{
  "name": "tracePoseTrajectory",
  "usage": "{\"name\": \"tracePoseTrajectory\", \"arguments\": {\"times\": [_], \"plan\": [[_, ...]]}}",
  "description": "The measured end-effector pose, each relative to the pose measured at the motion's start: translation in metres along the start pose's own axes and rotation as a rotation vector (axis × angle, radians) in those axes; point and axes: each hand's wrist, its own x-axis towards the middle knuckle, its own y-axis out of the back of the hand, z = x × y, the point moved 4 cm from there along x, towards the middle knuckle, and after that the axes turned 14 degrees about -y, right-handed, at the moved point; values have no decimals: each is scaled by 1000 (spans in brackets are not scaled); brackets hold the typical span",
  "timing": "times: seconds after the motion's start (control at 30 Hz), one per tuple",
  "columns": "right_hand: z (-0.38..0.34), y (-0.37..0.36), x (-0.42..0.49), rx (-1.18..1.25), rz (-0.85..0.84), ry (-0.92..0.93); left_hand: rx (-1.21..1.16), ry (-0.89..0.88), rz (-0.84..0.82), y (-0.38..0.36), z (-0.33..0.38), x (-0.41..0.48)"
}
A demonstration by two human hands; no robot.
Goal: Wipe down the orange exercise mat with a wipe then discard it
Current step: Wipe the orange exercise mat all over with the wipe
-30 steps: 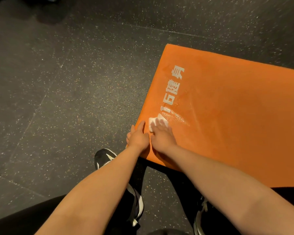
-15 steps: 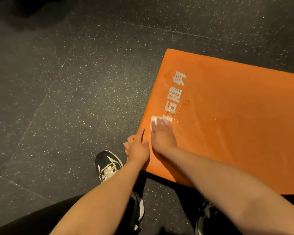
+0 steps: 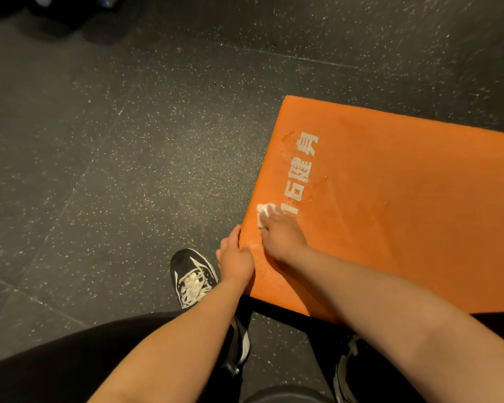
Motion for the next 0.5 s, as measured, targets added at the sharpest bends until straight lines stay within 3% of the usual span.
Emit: {"name": "tracePoseTrajectory", "arguments": {"times": [0.1, 0.17, 0.23, 0.37, 0.5], "plan": [[-16, -15, -18, -18, -66, 247, 20, -25, 40, 0, -2, -4], [-13, -15, -17, -59, -94, 310, 47, -41, 24, -2, -3, -5], [0, -6, -9, -80, -49, 234, 78, -70, -15, -2, -1, -5], [20, 6, -5, -2, 40, -105, 163, -78, -87, -4, 6, -7], [-9, -15, -29, 23, 36, -26, 164, -80, -128, -4, 7, -8]]}}
